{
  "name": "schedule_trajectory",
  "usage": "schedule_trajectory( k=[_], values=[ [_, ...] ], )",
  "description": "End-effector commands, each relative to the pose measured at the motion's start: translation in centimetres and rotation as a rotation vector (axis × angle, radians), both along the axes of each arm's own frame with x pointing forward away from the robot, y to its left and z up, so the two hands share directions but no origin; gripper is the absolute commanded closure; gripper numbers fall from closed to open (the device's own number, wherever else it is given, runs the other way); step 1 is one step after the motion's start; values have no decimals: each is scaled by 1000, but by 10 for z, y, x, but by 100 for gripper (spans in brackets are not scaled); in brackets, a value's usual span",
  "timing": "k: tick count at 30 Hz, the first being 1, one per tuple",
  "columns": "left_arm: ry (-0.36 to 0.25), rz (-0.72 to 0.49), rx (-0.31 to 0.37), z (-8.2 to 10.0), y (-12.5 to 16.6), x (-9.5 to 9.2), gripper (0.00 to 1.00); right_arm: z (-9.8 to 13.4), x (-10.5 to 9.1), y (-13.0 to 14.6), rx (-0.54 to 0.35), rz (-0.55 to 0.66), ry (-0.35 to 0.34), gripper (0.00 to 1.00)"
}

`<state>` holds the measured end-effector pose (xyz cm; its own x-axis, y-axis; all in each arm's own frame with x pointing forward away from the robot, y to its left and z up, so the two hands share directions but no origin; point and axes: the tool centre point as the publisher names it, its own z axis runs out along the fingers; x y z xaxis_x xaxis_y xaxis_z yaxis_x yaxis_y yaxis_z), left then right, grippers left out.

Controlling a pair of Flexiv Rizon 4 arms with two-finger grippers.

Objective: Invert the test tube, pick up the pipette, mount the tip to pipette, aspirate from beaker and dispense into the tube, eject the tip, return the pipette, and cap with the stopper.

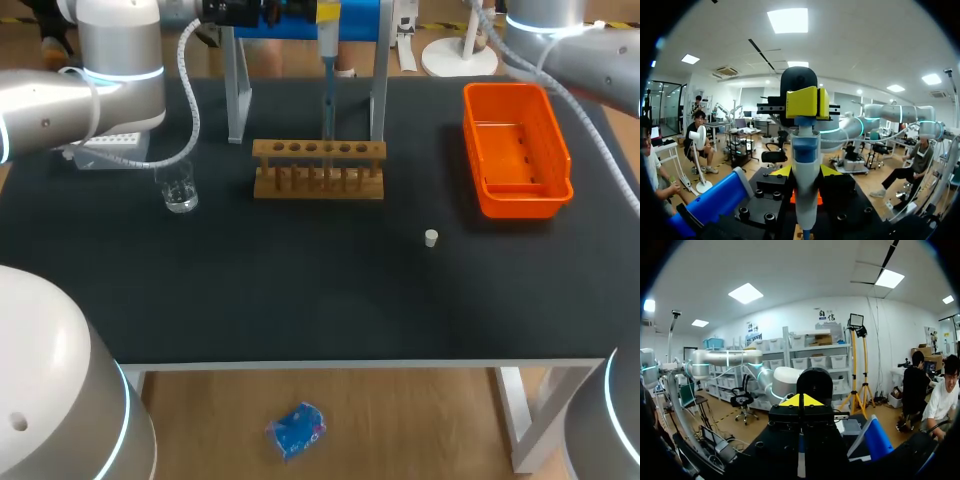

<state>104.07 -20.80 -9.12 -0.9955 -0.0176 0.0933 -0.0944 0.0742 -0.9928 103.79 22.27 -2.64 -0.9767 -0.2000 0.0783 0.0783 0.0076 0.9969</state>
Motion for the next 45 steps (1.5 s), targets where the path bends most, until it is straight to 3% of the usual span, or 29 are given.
schedule_trajectory(
  k=[1,23,24,25,26,27,37,45],
  values=[
    [1,-3,3,3,0,1,100,3,5,0,-4,4,-12,100],
    [1,-3,3,3,0,1,100,38,17,-14,-54,7,-87,100],
    [1,-3,3,3,0,1,100,40,16,-18,-61,2,-88,87],
    [1,-3,3,3,0,1,100,42,15,-21,-72,-4,-92,62],
    [1,-3,3,3,0,1,100,43,13,-25,-84,-7,-94,51],
    [1,-3,3,3,0,1,100,44,12,-29,-91,-12,-92,0],
    [1,-3,3,3,0,1,100,48,-10,-73,-246,-18,-122,0],
    [1,-3,3,3,0,1,100,30,-31,-112,-405,-44,-182,0]
  ],
)
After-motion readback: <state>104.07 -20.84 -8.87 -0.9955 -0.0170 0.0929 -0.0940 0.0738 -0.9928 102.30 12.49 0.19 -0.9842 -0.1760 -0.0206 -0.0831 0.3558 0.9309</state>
